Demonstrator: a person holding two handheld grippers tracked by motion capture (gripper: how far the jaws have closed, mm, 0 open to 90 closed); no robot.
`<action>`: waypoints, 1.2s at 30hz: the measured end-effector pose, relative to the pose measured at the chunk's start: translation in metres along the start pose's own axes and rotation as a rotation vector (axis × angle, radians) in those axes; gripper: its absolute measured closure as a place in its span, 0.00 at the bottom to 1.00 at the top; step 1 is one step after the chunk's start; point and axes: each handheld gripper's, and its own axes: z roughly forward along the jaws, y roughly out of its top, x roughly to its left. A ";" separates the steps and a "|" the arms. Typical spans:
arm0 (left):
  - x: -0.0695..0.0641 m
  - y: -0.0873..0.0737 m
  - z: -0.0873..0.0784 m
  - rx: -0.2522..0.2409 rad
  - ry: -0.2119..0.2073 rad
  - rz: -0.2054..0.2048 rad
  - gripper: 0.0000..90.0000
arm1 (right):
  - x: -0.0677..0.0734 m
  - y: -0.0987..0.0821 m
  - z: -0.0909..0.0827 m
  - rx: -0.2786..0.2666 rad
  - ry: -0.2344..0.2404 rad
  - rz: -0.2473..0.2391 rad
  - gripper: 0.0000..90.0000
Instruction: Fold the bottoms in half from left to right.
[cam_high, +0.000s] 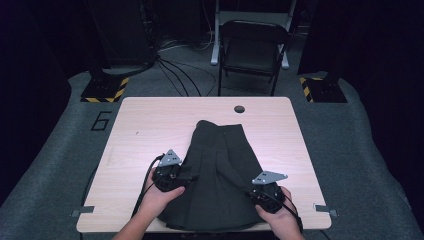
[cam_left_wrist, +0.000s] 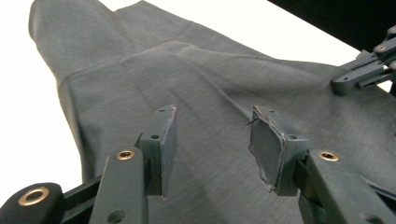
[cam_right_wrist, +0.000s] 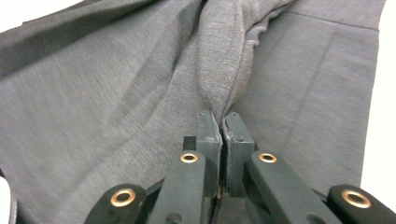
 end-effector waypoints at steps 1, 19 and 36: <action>0.001 0.001 0.000 -0.004 0.003 -0.005 0.57 | -0.002 0.000 -0.001 0.005 -0.002 0.001 0.97; 0.016 0.026 0.035 0.018 0.037 -0.030 0.56 | 0.002 -0.029 0.027 0.133 0.046 0.005 0.96; 0.017 0.054 0.084 0.039 0.076 -0.003 0.53 | 0.002 -0.033 0.031 0.135 0.062 0.000 0.92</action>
